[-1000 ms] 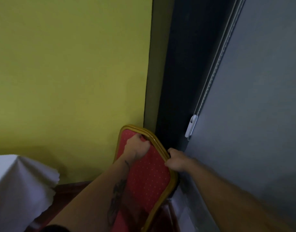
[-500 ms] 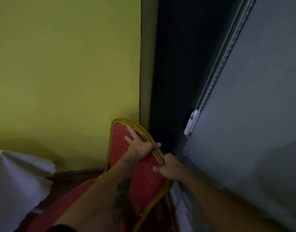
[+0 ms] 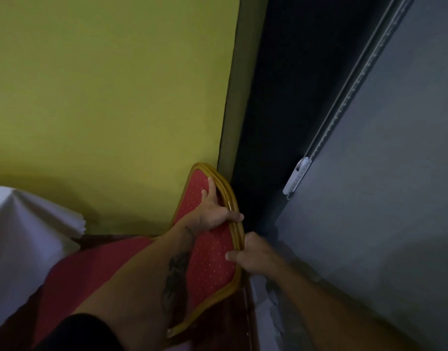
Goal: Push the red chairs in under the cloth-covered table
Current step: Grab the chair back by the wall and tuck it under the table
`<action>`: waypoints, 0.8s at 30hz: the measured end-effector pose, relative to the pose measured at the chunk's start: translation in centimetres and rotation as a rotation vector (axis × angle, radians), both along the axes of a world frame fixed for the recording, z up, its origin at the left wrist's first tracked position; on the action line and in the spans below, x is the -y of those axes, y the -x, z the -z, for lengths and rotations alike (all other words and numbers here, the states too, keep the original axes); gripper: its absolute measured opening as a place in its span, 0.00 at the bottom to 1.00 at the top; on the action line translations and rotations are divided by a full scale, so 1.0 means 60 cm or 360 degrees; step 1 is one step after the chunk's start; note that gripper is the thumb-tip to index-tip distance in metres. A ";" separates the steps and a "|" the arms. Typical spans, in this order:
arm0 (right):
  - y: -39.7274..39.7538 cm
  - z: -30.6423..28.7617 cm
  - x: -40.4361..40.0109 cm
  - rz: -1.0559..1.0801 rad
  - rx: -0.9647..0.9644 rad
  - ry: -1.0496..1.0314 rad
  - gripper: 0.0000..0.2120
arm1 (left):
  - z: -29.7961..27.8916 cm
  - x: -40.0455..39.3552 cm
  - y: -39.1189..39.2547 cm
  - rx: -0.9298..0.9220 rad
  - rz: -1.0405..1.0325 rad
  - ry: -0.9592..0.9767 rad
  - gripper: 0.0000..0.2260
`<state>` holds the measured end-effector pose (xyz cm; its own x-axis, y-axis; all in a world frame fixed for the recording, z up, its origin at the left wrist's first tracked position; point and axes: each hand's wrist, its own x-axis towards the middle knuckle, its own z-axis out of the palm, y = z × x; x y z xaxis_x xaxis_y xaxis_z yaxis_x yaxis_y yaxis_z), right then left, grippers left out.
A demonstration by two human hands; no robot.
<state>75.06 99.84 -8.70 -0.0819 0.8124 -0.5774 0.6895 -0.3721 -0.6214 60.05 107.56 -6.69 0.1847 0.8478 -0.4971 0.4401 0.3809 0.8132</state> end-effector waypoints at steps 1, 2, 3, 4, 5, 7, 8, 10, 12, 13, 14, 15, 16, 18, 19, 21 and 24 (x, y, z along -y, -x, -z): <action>0.012 -0.001 0.008 -0.0006 -0.0013 0.0009 0.12 | -0.002 0.004 0.011 -0.0022 0.0053 0.0010 0.66; 0.026 -0.001 0.017 -0.0017 -0.0034 0.0023 0.11 | -0.007 0.009 0.025 -0.0046 0.0095 0.0020 0.68; 0.041 -0.002 0.028 -0.0029 -0.0071 0.0045 0.11 | -0.011 0.016 0.040 -0.0061 0.0130 0.0033 0.70; 0.056 -0.002 0.037 -0.0039 -0.0119 0.0077 0.12 | -0.014 0.023 0.055 -0.0059 0.0156 0.0045 0.71; 0.070 -0.003 0.046 -0.0054 -0.0173 0.0116 0.13 | -0.016 0.031 0.070 -0.0044 0.0174 0.0050 0.71; 0.086 -0.008 0.060 -0.0110 -0.0245 0.0224 0.17 | -0.015 0.045 0.098 -0.0004 0.0174 0.0036 0.66; 0.086 -0.012 0.066 -0.0172 -0.0246 0.0294 0.18 | -0.013 0.054 0.110 0.0006 0.0171 0.0030 0.64; 0.077 -0.022 0.071 -0.0289 -0.0188 0.0393 0.19 | -0.008 0.075 0.127 -0.0001 0.0146 -0.0034 0.62; 0.060 -0.032 0.062 -0.0234 -0.0059 0.0337 0.20 | 0.003 0.097 0.132 -0.0010 0.0073 -0.0080 0.62; 0.052 -0.040 0.053 -0.0148 0.0022 0.0260 0.20 | 0.009 0.109 0.132 -0.0015 0.0036 -0.0073 0.60; 0.045 -0.049 0.042 -0.0039 0.0079 0.0168 0.19 | 0.015 0.122 0.130 -0.0031 0.0017 -0.0062 0.57; 0.040 -0.061 0.030 0.0081 0.0085 0.0092 0.18 | 0.023 0.135 0.126 -0.0056 0.0011 -0.0052 0.54; 0.037 -0.075 0.019 0.0193 0.0048 0.0038 0.17 | 0.032 0.148 0.121 -0.0092 0.0014 -0.0033 0.53; 0.043 -0.105 -0.003 0.0315 -0.0047 -0.0026 0.14 | 0.044 0.176 0.109 -0.0167 0.0046 0.0009 0.55; 0.052 -0.119 -0.013 0.0319 -0.0086 -0.0053 0.12 | 0.049 0.188 0.102 -0.0188 0.0057 0.0042 0.57; 0.076 -0.135 -0.034 0.0293 -0.0151 -0.0115 0.09 | 0.059 0.207 0.083 -0.0212 0.0038 0.0116 0.60; 0.120 -0.139 -0.063 0.0209 -0.0192 -0.0131 0.04 | 0.061 0.219 0.054 -0.0290 -0.0070 0.0133 0.58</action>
<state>67.85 103.62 -0.35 -0.0365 0.8648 -0.5008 0.5571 -0.3984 -0.7286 56.81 94.42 -10.37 0.0491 0.8073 -0.5880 0.5587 0.4658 0.6862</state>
